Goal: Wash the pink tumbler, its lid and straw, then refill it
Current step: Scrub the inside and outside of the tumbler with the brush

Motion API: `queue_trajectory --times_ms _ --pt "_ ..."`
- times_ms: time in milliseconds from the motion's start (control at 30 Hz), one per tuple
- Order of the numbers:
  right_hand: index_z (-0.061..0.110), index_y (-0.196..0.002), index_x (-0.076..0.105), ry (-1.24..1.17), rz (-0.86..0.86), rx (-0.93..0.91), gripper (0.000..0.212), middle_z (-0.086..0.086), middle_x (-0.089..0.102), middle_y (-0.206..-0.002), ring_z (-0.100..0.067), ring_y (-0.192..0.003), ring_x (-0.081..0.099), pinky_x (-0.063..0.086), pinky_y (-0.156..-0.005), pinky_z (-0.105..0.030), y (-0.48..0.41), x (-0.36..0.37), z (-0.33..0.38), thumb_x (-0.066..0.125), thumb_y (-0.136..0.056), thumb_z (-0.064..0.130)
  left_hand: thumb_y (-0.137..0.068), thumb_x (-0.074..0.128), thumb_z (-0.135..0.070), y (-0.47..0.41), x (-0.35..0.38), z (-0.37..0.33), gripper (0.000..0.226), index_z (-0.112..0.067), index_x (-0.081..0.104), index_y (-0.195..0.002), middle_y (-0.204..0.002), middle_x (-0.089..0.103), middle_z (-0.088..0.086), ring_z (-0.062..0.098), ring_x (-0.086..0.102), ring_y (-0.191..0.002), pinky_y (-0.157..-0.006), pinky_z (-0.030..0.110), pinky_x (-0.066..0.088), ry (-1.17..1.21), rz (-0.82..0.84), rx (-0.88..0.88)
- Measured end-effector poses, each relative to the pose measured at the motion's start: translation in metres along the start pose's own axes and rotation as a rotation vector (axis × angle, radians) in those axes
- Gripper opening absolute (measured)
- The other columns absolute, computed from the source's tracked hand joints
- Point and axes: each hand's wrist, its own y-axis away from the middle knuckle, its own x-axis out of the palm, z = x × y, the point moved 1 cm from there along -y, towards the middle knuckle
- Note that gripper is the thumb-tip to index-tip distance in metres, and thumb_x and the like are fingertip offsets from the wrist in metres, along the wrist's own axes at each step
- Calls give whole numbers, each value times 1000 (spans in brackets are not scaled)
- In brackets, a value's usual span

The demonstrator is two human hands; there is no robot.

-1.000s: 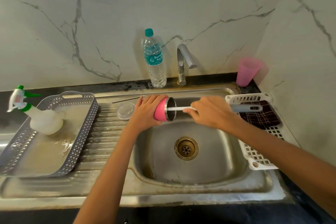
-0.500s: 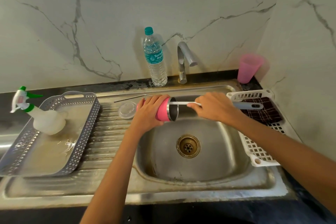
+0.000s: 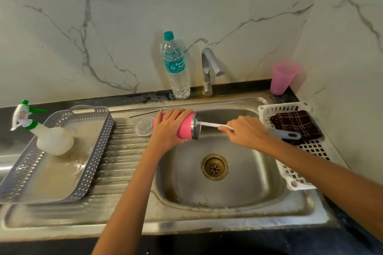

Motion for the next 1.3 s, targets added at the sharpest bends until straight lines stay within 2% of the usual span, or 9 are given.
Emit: queue_trajectory --times_ms 167,267,400,600,767,867,1067,1200,1300 --pt "23 -67 42 16 6 -117 47 6 42 -56 -16 -56 51 47 -59 -31 17 -4 21 28 -102 50 -59 86 -31 3 2 7 93 -25 43 -141 -136 53 0 28 49 -127 -109 63 30 39 10 -35" --pt "24 -77 54 51 -31 -106 44 6 46 -58 -10 -52 47 39 -52 -25 1 -21 10 30 -101 52 -61 85 -32 4 4 5 92 -25 42 -142 -136 53 0 26 48 -126 -105 61 35 89 29 -57" --pt "21 -80 59 54 -59 -13 49 6 46 -59 -7 -52 43 27 -48 -22 -7 -18 -4 29 -101 53 -60 85 -29 0 -3 3 92 -26 42 -142 -137 53 -1 26 49 -126 -109 60 32 75 -27 -55" --pt "22 -78 55 -34 -16 -44 46 4 48 -60 -16 -57 53 39 -54 -28 21 -2 14 29 -102 50 -61 85 -25 -3 -16 8 91 -24 44 -142 -138 52 1 28 46 -130 -114 61 23 41 -54 -79" --pt "24 -74 53 -10 -44 -45 45 5 48 -60 -9 -53 46 35 -53 -26 0 -27 4 31 -101 52 -62 84 -27 2 -3 -4 91 -24 44 -142 -136 53 0 27 47 -129 -114 58 21 55 -18 -42" --pt "22 -76 55 4 -30 -3 47 6 46 -59 -9 -51 45 31 -49 -25 1 -17 2 30 -101 53 -60 85 -26 1 -5 -3 91 -26 43 -142 -136 53 -2 24 47 -128 -115 58 22 56 -52 -54" --pt "22 -79 58 65 -71 -137 47 5 47 -59 -14 -56 50 37 -56 -28 14 -22 23 30 -100 52 -59 85 -30 9 7 3 95 -28 39 -143 -138 50 -2 24 46 -128 -107 58 34 101 29 -98" --pt "19 -82 62 53 -33 -53 50 3 53 -65 -14 -58 50 35 -56 -28 -8 -23 13 32 -99 54 -58 83 -31 9 11 0 96 -30 37 -142 -137 50 -4 23 47 -127 -105 54 37 73 21 -44" --pt "18 -78 58 -49 48 -7 48 3 49 -62 -15 -56 51 43 -55 -30 -4 -5 19 32 -101 52 -58 83 -33 3 4 4 94 -28 39 -142 -136 51 -4 23 49 -124 -104 50 38 55 -22 -46"
